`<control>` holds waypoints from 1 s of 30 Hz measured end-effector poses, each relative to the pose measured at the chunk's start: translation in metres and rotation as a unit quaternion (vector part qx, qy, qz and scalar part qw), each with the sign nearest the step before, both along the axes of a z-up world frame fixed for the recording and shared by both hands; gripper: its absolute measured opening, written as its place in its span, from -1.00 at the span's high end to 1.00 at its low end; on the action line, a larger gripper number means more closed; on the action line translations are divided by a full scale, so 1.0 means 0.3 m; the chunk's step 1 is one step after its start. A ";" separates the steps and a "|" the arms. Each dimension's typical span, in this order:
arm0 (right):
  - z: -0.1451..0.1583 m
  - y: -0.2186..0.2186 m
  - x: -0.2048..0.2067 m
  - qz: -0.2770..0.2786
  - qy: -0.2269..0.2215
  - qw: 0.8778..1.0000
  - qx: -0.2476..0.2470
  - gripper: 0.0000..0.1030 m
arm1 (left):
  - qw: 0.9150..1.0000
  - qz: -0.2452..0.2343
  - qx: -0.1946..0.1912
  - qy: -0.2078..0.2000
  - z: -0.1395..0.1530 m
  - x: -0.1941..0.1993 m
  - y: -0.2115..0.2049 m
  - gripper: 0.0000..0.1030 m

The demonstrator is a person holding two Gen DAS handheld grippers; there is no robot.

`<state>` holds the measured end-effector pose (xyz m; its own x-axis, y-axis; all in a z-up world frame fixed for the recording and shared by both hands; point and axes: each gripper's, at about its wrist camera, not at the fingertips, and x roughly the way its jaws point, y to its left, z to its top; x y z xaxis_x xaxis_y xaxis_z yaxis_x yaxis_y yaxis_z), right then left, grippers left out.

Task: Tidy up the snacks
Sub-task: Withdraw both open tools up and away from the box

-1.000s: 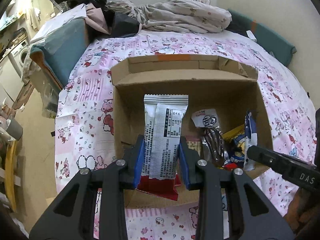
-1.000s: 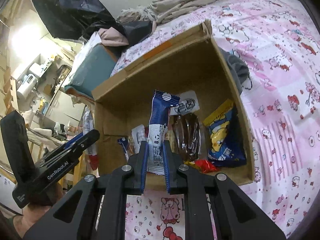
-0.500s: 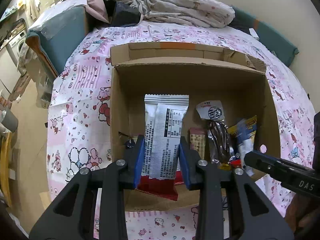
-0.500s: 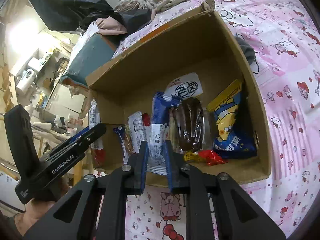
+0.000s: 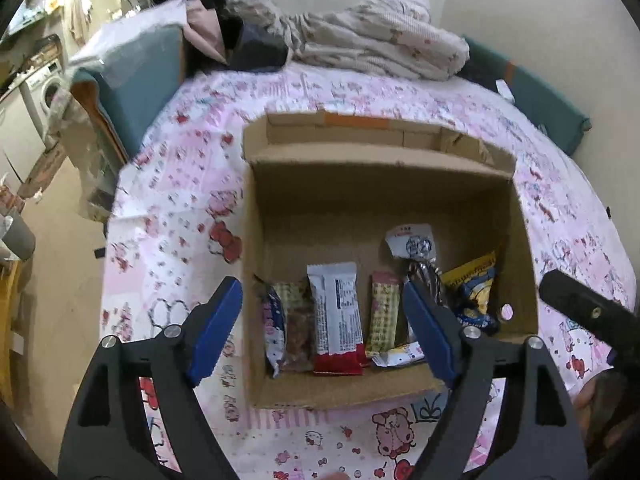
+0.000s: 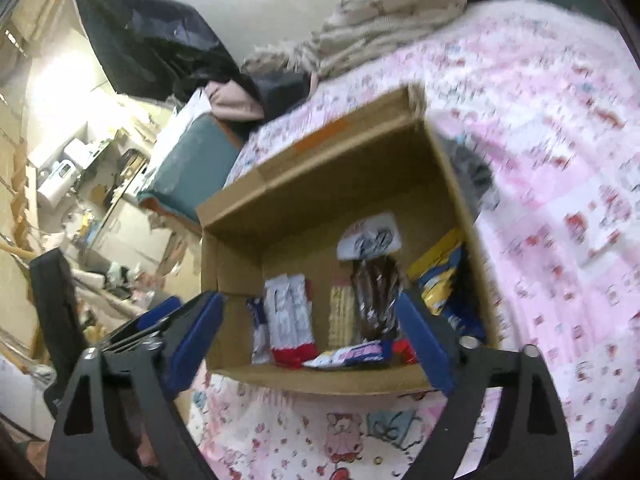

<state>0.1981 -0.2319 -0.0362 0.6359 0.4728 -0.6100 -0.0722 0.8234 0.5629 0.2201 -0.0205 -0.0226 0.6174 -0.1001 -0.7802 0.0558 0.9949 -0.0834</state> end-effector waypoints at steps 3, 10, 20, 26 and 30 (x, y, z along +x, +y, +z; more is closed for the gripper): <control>0.063 -0.012 -0.046 -0.025 -0.023 0.999 -0.036 -0.99 | 1.000 0.013 0.000 -0.027 0.058 -0.033 0.022 -0.55; 0.156 -0.025 -0.169 -0.040 -0.045 0.996 -0.068 -0.99 | 0.998 0.024 -0.028 -0.054 0.114 -0.136 0.075 -0.77; 0.207 0.016 -0.341 -0.033 -0.095 0.983 -0.154 -1.00 | 0.997 0.018 0.000 -0.080 0.139 -0.340 0.083 -0.99; 0.172 0.053 -0.380 -0.032 -0.087 0.981 -0.169 -1.00 | 0.995 0.033 0.021 -0.093 0.120 -0.423 0.093 -0.99; 0.172 0.090 -0.409 -0.023 -0.097 0.978 -0.185 -1.00 | 0.992 0.045 0.023 -0.112 0.135 -0.465 0.103 -1.00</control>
<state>0.0755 -0.2049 0.0153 0.7725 0.2100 -0.5993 -0.1058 0.9731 0.2047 0.0807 0.0105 0.0179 0.7807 -0.0035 -0.6249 -0.0214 0.9992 -0.0324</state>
